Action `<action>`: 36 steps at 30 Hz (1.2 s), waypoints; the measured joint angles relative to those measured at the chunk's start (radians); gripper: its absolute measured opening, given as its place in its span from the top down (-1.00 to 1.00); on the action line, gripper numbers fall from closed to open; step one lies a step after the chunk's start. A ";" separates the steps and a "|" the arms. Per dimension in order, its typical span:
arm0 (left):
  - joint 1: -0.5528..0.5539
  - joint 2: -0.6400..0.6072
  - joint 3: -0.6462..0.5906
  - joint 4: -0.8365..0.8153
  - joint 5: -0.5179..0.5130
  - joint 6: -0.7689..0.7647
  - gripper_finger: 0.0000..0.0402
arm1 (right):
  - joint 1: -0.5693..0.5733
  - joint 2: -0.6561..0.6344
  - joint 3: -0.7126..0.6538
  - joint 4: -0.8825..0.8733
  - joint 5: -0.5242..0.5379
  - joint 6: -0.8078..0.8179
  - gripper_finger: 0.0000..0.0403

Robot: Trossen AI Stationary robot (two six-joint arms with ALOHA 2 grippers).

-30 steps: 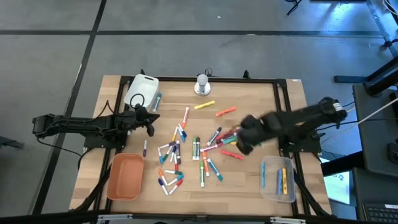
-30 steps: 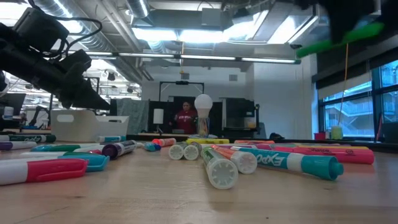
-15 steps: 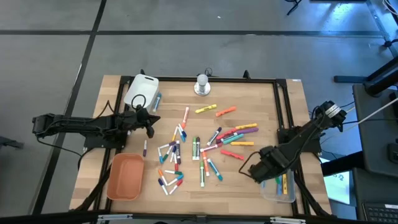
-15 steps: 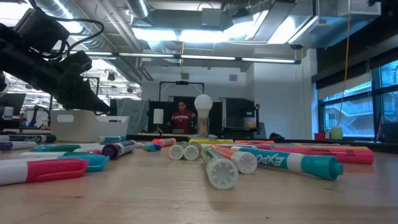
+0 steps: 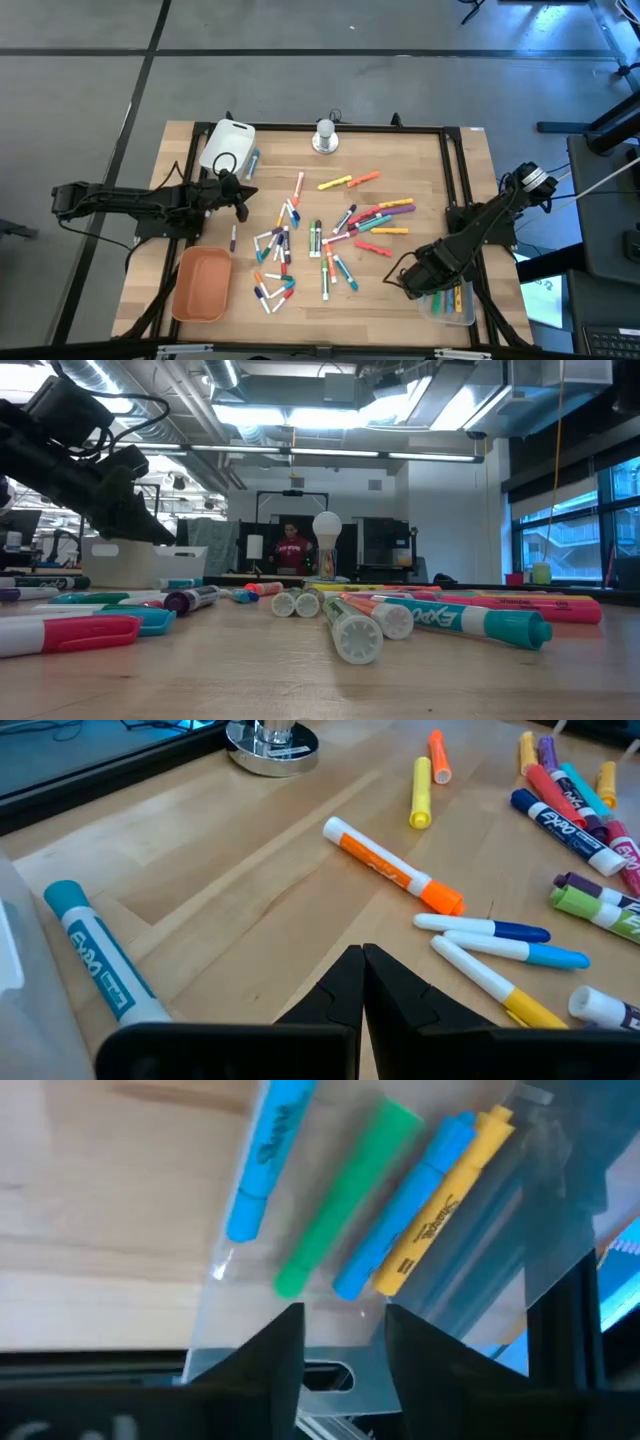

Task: Pick & Place Markers
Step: Put the yellow highlighter pen into the transparent bin

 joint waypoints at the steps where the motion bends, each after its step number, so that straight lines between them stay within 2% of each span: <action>1: 0.000 0.000 0.000 0.000 0.000 0.000 0.97 | -0.005 0.000 0.007 -0.001 0.003 -0.010 0.27; 5: 0.000 0.000 0.000 0.000 0.000 0.000 0.97 | -0.032 0.000 0.047 -0.032 0.012 -0.085 0.15; 8: 0.000 0.000 0.000 0.000 0.000 0.000 0.97 | -0.069 0.000 0.093 -0.087 0.065 -0.180 0.11; 11: 0.000 0.000 0.000 0.001 0.000 0.000 0.97 | -0.133 -0.002 0.149 -0.148 0.195 -0.324 0.10; 14: 0.000 0.000 0.000 0.003 0.000 0.000 0.97 | -0.227 -0.002 0.179 -0.142 0.355 -0.535 0.10; 16: 0.000 0.000 0.000 0.003 -0.001 0.000 0.97 | -0.305 -0.001 0.181 -0.092 0.446 -0.726 0.10; 19: 0.000 0.000 0.000 0.003 -0.001 0.000 0.97 | -0.445 0.014 0.181 0.044 0.519 -1.107 0.10; 23: 0.000 0.000 0.000 0.003 0.009 -0.001 0.97 | -0.625 0.065 0.181 0.311 0.550 -1.583 0.10; 26: 0.000 0.000 0.000 0.003 0.020 -0.001 0.97 | -0.745 0.135 0.181 0.514 0.569 -1.877 0.10; 30: 0.000 0.000 0.000 0.003 0.020 -0.009 0.97 | -0.882 0.256 0.185 0.711 0.565 -2.120 0.10; 36: 0.000 0.000 0.000 0.003 0.014 -0.009 0.97 | -1.011 0.448 0.303 0.705 0.559 -2.310 0.10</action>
